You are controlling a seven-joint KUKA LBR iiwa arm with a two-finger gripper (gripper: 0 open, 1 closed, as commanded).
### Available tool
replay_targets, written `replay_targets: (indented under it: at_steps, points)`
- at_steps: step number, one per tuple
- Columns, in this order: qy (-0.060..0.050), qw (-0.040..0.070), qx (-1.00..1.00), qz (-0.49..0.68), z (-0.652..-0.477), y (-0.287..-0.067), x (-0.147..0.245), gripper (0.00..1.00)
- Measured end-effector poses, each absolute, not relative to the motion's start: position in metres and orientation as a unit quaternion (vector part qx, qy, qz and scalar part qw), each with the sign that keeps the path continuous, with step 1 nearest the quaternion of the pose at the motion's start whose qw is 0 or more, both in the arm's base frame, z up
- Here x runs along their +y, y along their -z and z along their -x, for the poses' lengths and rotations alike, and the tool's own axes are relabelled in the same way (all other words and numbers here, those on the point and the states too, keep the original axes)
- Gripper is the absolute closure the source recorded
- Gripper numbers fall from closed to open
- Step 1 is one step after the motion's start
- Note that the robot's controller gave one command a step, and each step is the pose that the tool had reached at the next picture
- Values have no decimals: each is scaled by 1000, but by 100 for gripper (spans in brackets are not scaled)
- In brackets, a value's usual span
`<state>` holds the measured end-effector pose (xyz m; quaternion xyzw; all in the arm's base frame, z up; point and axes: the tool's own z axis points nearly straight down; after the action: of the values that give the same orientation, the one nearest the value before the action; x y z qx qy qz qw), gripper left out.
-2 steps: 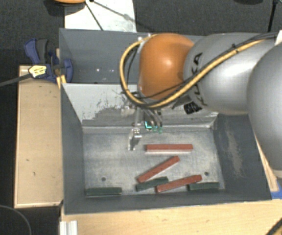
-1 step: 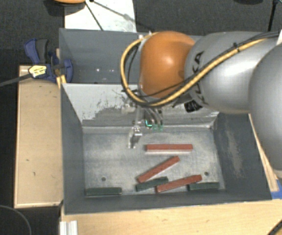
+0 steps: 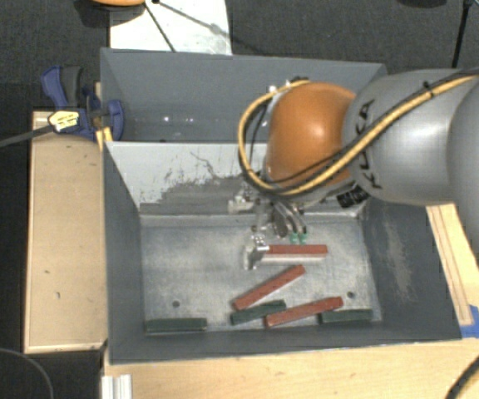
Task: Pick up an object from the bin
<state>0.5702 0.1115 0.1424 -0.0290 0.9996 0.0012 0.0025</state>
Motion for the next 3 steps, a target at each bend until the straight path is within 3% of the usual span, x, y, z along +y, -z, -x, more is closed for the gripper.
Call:
replay_targets:
  at_steps: [1, 2, 3]
  points:
    - [1, 2, 992, 126, -575, -98, 94, 0]
    - [-1, -1, 993, 116, -557, -87, 80, 0]
    - [-1, 2, 1000, 22, -569, -88, 63, 0]
